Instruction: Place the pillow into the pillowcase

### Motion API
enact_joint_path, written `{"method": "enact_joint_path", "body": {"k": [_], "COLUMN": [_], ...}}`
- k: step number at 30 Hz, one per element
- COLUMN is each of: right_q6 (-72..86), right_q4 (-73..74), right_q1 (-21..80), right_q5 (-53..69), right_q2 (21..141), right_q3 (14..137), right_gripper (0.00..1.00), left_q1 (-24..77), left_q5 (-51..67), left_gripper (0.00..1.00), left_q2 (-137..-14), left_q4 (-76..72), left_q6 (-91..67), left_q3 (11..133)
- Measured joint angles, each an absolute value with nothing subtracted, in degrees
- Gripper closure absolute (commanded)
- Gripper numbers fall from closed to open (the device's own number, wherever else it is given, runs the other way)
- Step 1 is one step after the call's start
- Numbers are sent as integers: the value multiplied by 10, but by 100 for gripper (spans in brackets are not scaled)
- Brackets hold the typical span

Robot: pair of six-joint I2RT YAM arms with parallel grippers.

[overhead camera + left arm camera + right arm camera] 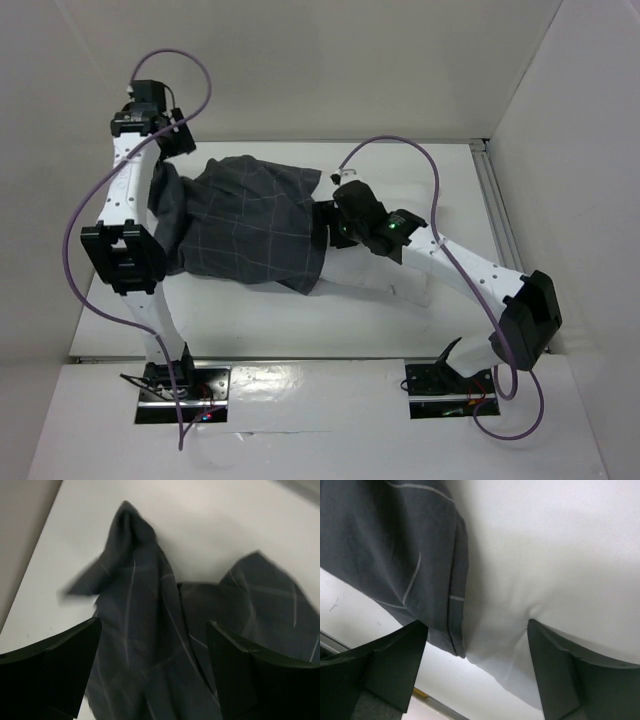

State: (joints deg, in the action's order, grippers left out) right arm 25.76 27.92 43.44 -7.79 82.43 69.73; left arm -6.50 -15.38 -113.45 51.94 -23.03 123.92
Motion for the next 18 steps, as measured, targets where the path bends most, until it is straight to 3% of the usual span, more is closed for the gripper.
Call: {"method": "enact_joint_path", "body": {"k": [5,10,14,18], "right_q6": [261,269,290,310], "right_q4": [283,278,270,252], "right_q1": [423,325,145,-30], "right_q5": [-100,-131,-78,40], "right_q2": [779,686,657,702], "right_q3": [703,724,724,699], "right_gripper": [2,0,0,0], "left_q1": [55,186,254,311], "left_q5": [-186,-167,-167,-185], "left_gripper": [5,8,8,5], "left_q2": [-1036,-930,-967,-1102], "left_q4": [524,485,457,457], "left_q6": [-209,-199,-196,-190], "left_q3": [1144,1160,1236,1322]}}
